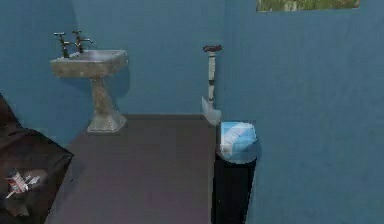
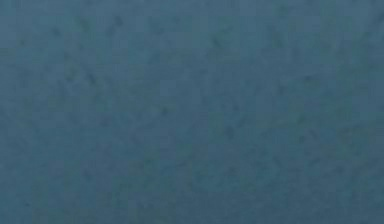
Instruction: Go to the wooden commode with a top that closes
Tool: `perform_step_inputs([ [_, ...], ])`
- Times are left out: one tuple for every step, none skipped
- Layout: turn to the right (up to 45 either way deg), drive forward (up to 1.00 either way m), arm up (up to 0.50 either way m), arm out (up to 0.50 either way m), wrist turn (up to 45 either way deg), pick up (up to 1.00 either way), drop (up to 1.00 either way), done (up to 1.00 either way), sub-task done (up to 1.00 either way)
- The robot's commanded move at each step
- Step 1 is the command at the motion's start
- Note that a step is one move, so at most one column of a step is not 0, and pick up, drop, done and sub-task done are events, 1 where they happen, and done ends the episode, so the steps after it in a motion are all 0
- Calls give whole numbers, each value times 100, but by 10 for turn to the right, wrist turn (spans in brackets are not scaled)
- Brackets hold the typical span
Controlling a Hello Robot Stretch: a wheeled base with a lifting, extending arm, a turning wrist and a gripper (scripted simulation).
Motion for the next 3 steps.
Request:
perform_step_inputs([
  [-420,0,0,0,0,0,0,0,0],
  [0,65,0,0,0,0,0,0,0],
  [0,0,0,0,0,0,0,100,0],
])
